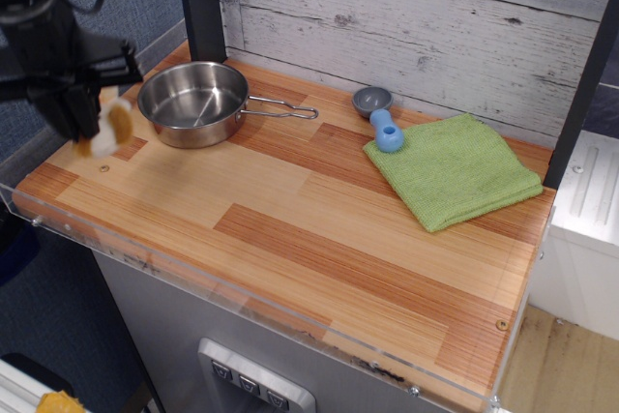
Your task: Move ball on the green cloth diagonally from top to bottom towards left
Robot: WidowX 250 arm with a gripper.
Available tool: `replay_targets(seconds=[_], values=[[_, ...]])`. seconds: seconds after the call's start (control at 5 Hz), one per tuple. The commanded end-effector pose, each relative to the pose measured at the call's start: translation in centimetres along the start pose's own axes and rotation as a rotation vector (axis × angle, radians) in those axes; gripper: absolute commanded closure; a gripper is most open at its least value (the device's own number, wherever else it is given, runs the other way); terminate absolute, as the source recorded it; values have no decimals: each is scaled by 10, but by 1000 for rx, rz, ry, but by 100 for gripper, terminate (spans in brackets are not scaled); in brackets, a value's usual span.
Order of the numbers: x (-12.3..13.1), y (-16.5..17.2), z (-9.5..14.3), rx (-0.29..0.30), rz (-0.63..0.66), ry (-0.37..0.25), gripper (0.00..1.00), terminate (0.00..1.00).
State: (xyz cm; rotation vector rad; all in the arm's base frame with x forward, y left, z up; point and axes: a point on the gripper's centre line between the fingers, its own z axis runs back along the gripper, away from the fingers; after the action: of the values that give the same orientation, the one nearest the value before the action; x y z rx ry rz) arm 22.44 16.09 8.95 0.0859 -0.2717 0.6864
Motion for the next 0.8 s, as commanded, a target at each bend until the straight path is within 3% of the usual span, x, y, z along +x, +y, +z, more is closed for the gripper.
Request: replay_targets(seconds=[0.0,0.6], values=[[-3,20,-20,6,76,18,100,0],[0,19,-41,37,119,59,100,0]])
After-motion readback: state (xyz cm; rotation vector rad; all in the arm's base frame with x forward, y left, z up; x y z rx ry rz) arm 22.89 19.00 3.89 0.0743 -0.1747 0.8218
